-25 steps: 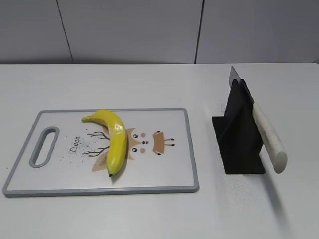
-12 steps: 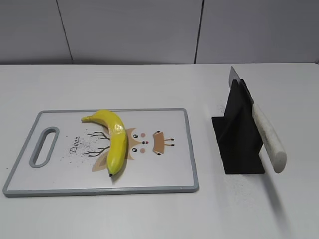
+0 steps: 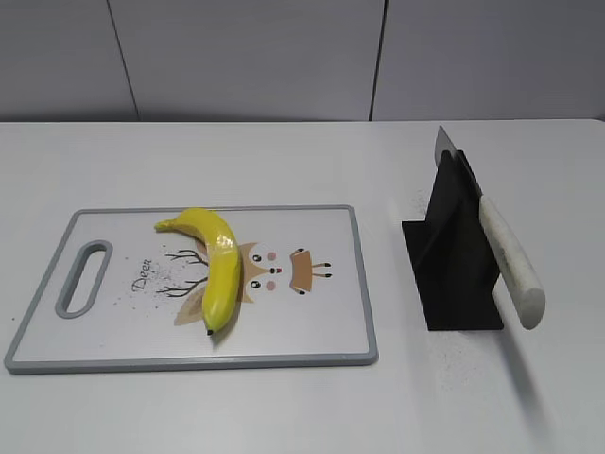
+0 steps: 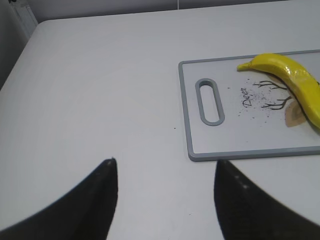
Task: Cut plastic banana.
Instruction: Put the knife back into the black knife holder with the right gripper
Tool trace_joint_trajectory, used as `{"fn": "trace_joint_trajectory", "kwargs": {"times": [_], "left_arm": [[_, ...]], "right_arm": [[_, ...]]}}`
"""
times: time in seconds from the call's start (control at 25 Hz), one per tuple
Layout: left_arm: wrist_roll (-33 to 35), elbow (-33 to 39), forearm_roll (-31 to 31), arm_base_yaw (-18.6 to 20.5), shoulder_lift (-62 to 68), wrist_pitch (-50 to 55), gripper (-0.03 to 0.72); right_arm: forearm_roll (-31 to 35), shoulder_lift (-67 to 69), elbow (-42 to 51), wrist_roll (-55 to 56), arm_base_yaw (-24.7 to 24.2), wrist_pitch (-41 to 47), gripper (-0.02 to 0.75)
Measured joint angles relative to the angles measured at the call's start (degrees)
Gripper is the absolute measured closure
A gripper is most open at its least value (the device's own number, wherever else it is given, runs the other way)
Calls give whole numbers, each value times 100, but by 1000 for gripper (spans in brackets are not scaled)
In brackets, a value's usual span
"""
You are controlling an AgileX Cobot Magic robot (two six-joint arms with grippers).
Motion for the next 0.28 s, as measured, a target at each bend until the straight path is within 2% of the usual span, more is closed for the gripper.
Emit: {"fn": "trace_joint_trajectory", "kwargs": {"times": [0.28], "left_arm": [[0, 0, 0, 0, 0, 0, 100]], "right_arm": [[0, 0, 0, 0, 0, 0, 158]]}}
